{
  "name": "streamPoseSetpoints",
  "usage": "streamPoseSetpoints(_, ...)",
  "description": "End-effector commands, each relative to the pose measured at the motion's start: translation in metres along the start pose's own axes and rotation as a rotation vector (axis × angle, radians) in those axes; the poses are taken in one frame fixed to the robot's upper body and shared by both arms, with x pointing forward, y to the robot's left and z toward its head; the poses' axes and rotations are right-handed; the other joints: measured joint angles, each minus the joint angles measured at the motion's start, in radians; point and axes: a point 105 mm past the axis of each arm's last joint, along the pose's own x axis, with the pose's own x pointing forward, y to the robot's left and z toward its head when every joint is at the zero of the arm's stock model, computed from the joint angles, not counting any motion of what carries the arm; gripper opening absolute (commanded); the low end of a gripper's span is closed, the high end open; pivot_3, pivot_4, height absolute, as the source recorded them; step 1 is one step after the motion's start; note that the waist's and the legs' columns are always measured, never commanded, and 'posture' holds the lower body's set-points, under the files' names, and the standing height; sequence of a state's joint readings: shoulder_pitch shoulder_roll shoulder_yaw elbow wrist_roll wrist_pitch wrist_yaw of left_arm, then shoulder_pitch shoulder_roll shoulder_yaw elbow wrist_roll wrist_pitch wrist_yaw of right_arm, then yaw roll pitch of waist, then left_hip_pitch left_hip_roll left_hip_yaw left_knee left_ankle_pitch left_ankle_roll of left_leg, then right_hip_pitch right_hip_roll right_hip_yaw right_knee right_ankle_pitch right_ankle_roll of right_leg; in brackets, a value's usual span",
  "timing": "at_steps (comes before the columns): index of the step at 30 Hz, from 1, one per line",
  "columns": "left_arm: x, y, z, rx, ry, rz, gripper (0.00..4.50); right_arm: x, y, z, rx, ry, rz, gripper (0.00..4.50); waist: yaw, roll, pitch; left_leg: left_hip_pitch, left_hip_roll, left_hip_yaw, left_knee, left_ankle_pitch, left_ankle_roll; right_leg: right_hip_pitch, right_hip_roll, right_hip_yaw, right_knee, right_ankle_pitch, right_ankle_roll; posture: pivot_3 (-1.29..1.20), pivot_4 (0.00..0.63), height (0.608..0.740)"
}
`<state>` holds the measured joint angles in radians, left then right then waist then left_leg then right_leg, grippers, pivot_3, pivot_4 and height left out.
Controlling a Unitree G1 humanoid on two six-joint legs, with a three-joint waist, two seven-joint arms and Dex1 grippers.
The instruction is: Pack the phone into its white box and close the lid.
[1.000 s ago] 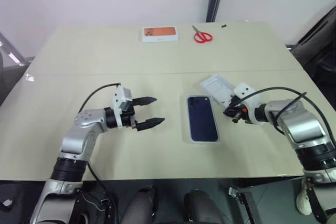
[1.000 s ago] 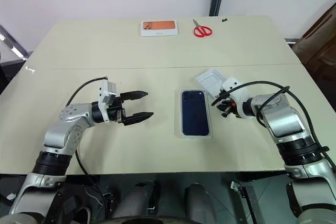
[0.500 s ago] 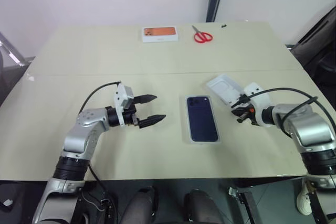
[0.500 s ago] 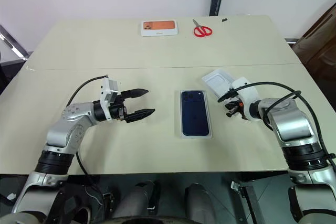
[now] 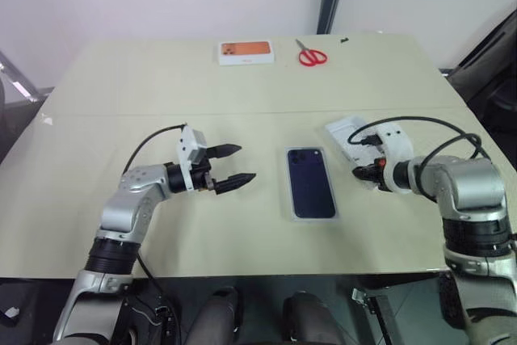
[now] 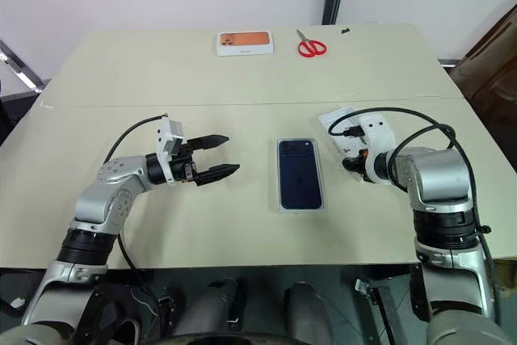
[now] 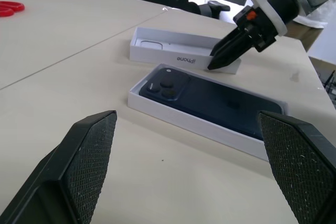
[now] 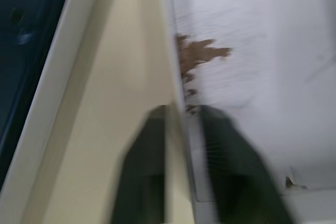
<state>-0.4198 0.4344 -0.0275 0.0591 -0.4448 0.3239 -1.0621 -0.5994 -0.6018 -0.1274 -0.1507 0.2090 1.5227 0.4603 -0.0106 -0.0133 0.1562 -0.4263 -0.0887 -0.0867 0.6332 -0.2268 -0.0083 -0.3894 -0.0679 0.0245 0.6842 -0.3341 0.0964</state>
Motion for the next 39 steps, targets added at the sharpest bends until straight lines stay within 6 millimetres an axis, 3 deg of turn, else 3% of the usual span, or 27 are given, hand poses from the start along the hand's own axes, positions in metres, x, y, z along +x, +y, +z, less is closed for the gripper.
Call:
streamPoseSetpoints(1,0.004,-0.001,0.008,0.026,-0.015,-0.01,4.5,-0.009,-0.007,0.016,-0.024,-0.05,-0.052,3.47,-0.002,0.0,0.0,0.0,0.0,0.0,0.0,0.0,0.0,0.0,0.0,0.0,0.0,0.0,0.0,0.0,0.15,0.734)
streamPoseSetpoints(2,0.004,-0.001,0.008,0.023,-0.014,-0.013,4.5,-0.008,-0.007,0.017,-0.042,-0.051,-0.054,3.95,-0.002,0.0,0.0,0.0,0.0,0.0,0.0,0.0,0.0,0.0,0.0,0.0,0.0,0.0,0.0,0.0,0.15,0.734)
streamPoseSetpoints(6,0.007,-0.004,0.007,0.021,-0.019,-0.017,4.5,-0.01,-0.005,0.024,-0.068,-0.051,-0.023,3.95,-0.003,0.0,0.0,0.0,0.0,0.0,0.0,0.0,0.0,0.0,0.0,0.0,0.0,0.0,0.0,0.0,0.15,0.734)
streamPoseSetpoints(9,0.009,-0.006,0.005,0.021,-0.025,-0.018,4.5,-0.013,0.012,0.028,-0.174,-0.025,0.07,3.95,-0.003,0.0,0.0,0.0,0.0,0.001,0.0,0.0,0.0,-0.001,0.0,0.0,0.0,0.0,0.0,0.0,0.15,0.734)
streamPoseSetpoints(20,0.011,-0.011,0.003,0.013,-0.043,0.005,4.5,-0.001,0.02,0.007,-0.287,0.084,0.139,3.95,-0.003,0.0,0.0,0.0,0.0,0.0,0.0,0.0,0.001,0.0,0.0,0.0,0.0,0.0,0.0,0.0,0.15,0.734)
streamPoseSetpoints(23,0.009,-0.013,0.003,0.008,-0.045,0.012,4.5,0.004,0.01,0.003,-0.32,0.09,0.083,3.13,-0.002,0.0,0.0,0.0,0.0,0.0,0.0,0.0,0.001,0.0,0.0,0.0,0.0,0.0,0.0,0.0,0.15,0.734)
streamPoseSetpoints(29,0.008,-0.013,0.004,-0.003,-0.048,0.023,4.5,0.007,0.002,0.004,-0.326,0.082,0.045,0.15,-0.002,0.0,0.0,0.0,0.0,0.0,0.0,0.0,0.001,0.0,0.0,0.0,0.0,0.0,0.0,0.0,0.15,0.734)
streamPoseSetpoints(35,0.009,-0.01,0.006,-0.005,-0.05,0.024,4.5,0.006,0.003,0.019,-0.276,0.012,0.029,0.03,-0.002,0.0,0.0,0.0,0.0,0.0,0.0,0.0,0.001,0.0,0.0,0.0,0.0,0.0,0.0,0.0,0.15,0.734)
streamPoseSetpoints(39,0.006,-0.006,0.009,-0.011,-0.062,0.038,4.5,-0.004,0.015,0.069,-0.192,-0.25,0.094,0.03,-0.006,0.0,0.0,0.0,0.0,0.001,0.0,0.0,0.001,-0.001,0.0,0.0,0.0,0.0,0.0,0.0,0.15,0.734)
